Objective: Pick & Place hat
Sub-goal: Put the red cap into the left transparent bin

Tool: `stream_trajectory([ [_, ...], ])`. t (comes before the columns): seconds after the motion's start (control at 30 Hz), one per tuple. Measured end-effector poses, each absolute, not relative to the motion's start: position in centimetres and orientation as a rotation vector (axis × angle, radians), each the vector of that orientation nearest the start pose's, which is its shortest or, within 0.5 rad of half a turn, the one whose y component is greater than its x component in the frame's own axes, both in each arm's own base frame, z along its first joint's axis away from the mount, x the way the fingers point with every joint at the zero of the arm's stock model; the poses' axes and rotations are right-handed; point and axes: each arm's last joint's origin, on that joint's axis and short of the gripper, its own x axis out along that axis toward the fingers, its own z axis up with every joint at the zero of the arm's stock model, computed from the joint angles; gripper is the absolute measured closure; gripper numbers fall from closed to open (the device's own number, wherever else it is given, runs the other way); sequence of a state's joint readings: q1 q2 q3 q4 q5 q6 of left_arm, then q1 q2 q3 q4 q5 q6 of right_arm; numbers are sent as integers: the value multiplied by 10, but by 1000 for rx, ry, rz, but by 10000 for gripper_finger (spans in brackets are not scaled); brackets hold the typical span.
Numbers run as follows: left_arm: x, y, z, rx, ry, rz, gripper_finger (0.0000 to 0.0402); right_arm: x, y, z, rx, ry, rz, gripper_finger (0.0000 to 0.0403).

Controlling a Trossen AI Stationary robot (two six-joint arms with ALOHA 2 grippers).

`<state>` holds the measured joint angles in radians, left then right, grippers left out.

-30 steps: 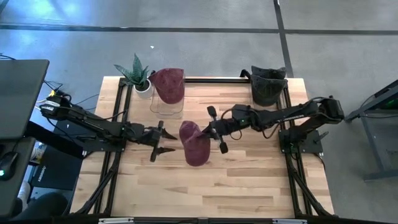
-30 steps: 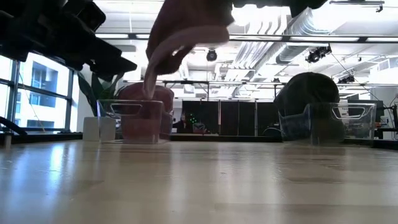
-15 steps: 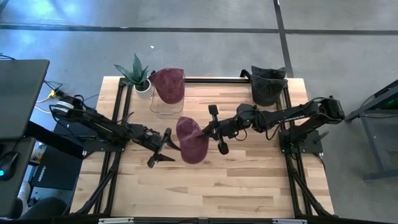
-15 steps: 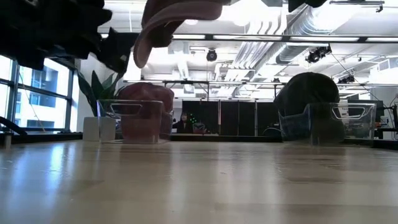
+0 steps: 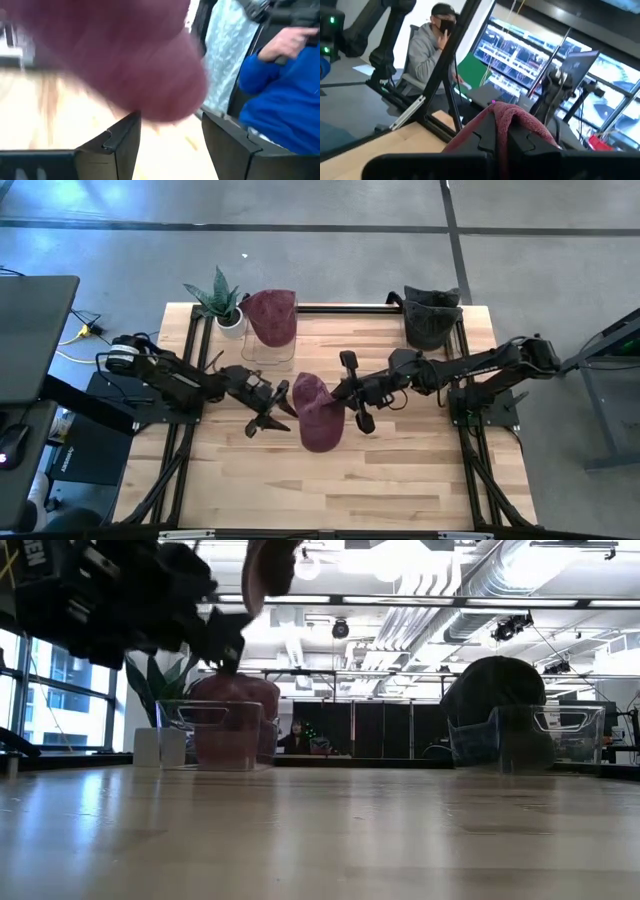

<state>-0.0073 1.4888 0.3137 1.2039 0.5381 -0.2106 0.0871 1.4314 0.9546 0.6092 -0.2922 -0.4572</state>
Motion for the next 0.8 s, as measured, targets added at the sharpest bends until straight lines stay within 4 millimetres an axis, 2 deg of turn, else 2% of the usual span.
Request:
stream_trajectory([
  [0.17,247,-14,157,-229,105,-538,201,316,42,324,-513,-249,364,399],
  [0.3,259,-17,166,-211,67,-614,201,316,43,323,-571,-255,363,397],
  [0.53,288,-18,189,-184,-5,-696,201,317,41,321,-564,-215,326,396],
  [0.63,292,-20,196,-169,-25,-760,206,318,41,316,-560,-152,292,397],
  [0.8,292,-20,195,-170,-23,-758,232,319,41,309,-562,-56,210,399],
])
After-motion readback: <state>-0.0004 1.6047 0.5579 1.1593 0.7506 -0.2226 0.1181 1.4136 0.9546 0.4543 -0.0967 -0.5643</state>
